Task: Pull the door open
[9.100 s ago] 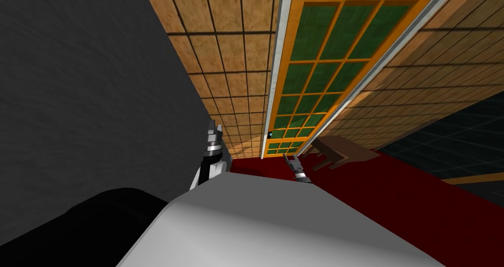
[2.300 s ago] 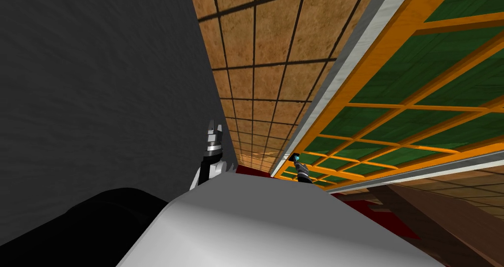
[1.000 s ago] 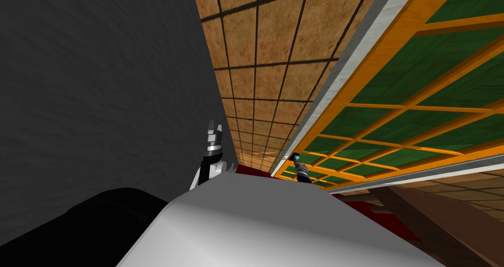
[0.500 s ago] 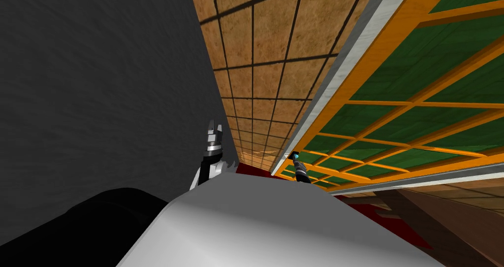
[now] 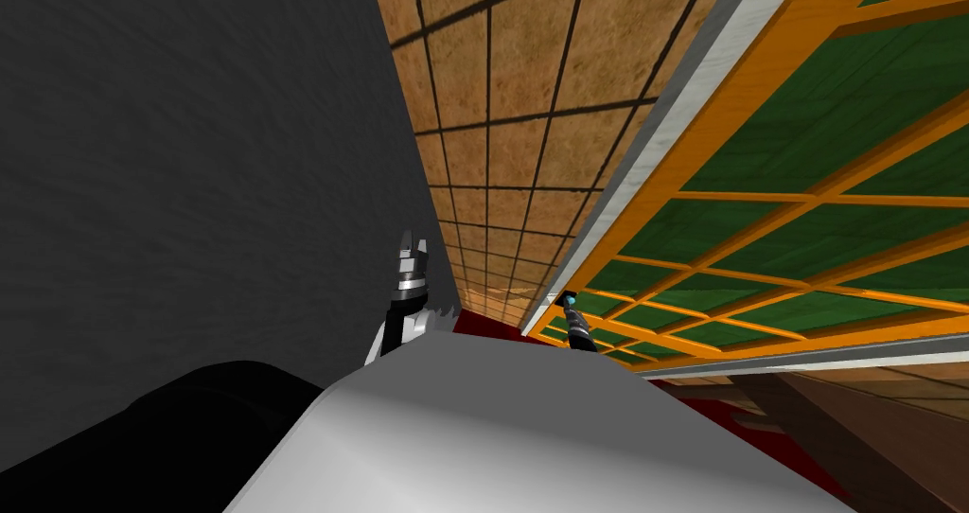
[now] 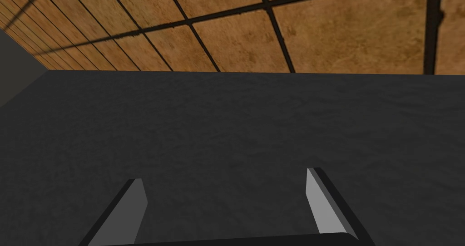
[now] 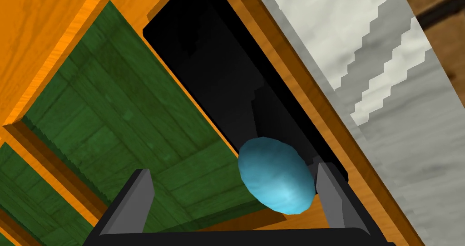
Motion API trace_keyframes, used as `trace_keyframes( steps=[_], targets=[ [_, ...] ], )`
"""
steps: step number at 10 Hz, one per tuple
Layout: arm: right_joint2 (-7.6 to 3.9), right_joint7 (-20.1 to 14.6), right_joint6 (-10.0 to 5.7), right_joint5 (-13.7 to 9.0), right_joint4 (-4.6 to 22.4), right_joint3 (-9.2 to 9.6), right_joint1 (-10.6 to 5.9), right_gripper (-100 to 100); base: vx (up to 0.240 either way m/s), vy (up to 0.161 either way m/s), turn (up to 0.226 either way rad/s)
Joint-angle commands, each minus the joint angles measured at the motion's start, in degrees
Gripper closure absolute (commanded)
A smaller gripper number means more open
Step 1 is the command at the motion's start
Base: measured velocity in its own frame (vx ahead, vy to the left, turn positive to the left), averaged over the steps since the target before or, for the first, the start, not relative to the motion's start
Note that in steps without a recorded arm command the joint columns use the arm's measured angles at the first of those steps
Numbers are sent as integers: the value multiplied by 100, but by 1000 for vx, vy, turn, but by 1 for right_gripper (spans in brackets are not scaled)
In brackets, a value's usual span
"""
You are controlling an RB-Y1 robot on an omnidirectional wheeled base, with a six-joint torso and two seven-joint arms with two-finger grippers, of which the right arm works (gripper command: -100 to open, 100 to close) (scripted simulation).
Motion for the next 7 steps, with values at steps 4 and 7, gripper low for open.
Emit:
trace_keyframes(
  steps=[4, 7],
  targets=[
    [-132, -483, 42, -200, -80, -33, 72, 100, -39, -14, 56],
    [-150, -688, 18, -269, 12, 10, 78, 100, -5, -4, 5]
  ],
)
